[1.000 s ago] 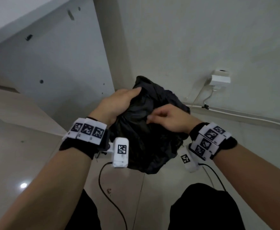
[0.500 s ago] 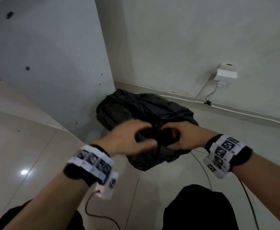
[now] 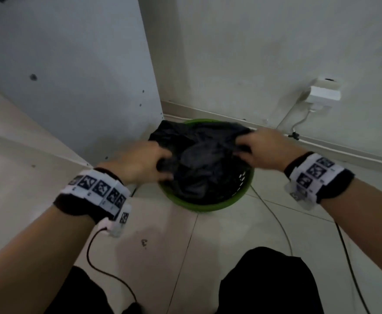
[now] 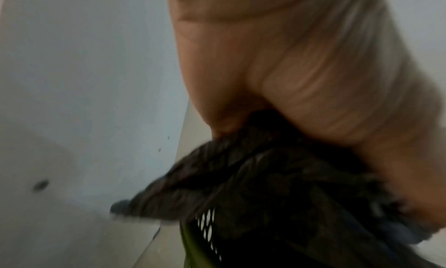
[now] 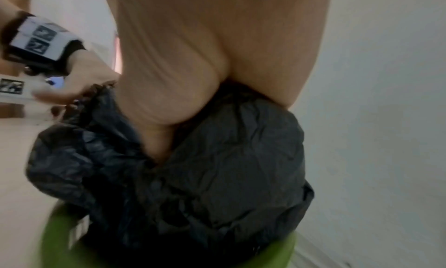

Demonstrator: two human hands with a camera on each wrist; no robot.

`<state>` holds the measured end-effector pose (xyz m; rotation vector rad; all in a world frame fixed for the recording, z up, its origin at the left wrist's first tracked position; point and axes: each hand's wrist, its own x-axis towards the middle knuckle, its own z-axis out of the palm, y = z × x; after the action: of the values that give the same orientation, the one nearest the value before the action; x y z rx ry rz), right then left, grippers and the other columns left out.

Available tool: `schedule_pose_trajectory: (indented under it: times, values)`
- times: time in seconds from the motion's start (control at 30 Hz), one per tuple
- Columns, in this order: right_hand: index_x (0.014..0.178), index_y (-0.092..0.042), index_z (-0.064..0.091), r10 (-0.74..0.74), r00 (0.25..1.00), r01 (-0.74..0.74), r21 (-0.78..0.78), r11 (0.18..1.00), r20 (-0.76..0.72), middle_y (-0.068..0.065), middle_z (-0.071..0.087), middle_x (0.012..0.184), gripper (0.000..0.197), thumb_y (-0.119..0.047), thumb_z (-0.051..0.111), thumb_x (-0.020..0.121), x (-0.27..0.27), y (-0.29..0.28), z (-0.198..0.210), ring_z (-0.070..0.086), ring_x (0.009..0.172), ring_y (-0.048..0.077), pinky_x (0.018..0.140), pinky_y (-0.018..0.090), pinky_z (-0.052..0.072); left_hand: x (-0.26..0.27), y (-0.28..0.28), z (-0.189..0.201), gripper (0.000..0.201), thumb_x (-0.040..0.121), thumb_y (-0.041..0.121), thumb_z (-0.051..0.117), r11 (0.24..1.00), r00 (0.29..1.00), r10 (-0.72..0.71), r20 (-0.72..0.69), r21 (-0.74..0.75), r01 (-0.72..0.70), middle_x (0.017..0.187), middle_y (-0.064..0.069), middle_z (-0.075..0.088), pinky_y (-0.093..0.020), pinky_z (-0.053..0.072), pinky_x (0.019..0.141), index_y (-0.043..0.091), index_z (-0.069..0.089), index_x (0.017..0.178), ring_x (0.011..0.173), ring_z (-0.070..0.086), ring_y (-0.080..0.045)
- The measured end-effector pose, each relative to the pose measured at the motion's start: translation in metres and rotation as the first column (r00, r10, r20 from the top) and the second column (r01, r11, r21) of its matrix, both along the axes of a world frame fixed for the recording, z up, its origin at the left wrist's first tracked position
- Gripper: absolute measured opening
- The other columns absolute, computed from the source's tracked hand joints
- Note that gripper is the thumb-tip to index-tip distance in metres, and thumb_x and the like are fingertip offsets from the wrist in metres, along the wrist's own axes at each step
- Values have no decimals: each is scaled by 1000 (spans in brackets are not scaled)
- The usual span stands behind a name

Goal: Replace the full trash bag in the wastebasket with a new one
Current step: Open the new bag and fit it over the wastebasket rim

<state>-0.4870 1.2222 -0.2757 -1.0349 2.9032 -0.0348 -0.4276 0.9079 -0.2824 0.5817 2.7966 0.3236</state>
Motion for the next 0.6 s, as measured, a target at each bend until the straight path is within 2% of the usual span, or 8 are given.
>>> schedule_pose_trajectory:
  times: [0.1, 0.17, 0.27, 0.33, 0.4, 0.47, 0.53, 0.6]
  values:
    - [89, -20, 58, -103, 984, 54, -309, 950, -147, 8, 62, 66, 37, -57, 61, 82, -18, 11, 19, 60, 62, 31, 57, 34, 47, -9, -16, 16, 26, 82, 23, 68, 903, 931, 289, -224, 388, -186, 95, -8, 69, -30, 42, 68, 20, 57, 105, 82, 65, -31]
    - [74, -23, 49, -38, 995, 5, -338, 941, -92, -3, 49, 57, 54, -77, 59, 71, -9, 21, 17, 50, 53, 24, 53, 29, 40, 1, -20, 15, 32, 80, 18, 69, 847, 903, 349, -248, 496, -191, 87, -3, 67, -31, 43, 61, 29, 46, 99, 70, 61, -28]
    - [68, -21, 60, 105, 978, -69, -196, 978, 183, -5, 56, 60, 71, -90, 43, 71, 23, 43, -24, 53, 56, 17, 54, 29, 44, 33, -21, -22, 23, 73, 33, 71, 952, 949, -9, -316, 288, 105, 71, 2, 64, -24, 42, 54, 26, 51, 81, 64, 64, -27]
    - [63, -17, 59, 109, 926, -66, -131, 989, 360, -1, 56, 57, 79, -87, 27, 80, 43, 58, -59, 52, 53, 17, 53, 33, 45, 57, -22, -62, 22, 76, 43, 71, 945, 952, -228, -205, 187, 267, 72, 5, 68, -22, 49, 56, 23, 64, 72, 70, 67, -21]
    - [59, -11, 51, 11, 868, 47, -104, 993, 496, 5, 51, 54, 84, -85, 19, 83, 54, 67, -85, 47, 49, 18, 54, 32, 39, 77, -22, -95, 40, 82, 62, 62, 951, 954, -298, 20, 93, 295, 80, 8, 71, -28, 54, 67, 24, 70, 74, 81, 67, -18]
    - [55, -14, 45, -75, 828, 186, -146, 972, 556, 2, 49, 52, 76, -80, 24, 87, 58, 70, -97, 48, 49, 15, 53, 23, 35, 91, -24, -115, 57, 84, 77, 48, 977, 960, -214, 179, 46, 209, 89, 10, 72, -32, 54, 78, 27, 74, 84, 89, 65, -16]
    - [56, -33, 58, -134, 850, 302, -262, 917, 509, -19, 59, 54, 50, -68, 40, 87, 55, 68, -97, 59, 57, -1, 59, 11, 39, 92, -30, -121, 60, 92, 73, 39, 981, 993, -42, 110, 195, 19, 82, 8, 70, -34, 54, 74, 25, 73, 80, 80, 63, -15]
    - [79, -35, 74, -181, 930, 314, -439, 842, 319, -24, 70, 71, 24, -50, 58, 89, 47, 63, -95, 66, 67, -6, 66, 7, 46, 81, -31, -113, 58, 99, 64, 34, 921, 978, 207, -16, 342, -189, 69, 5, 62, -37, 52, 65, 21, 63, 72, 66, 59, -16]
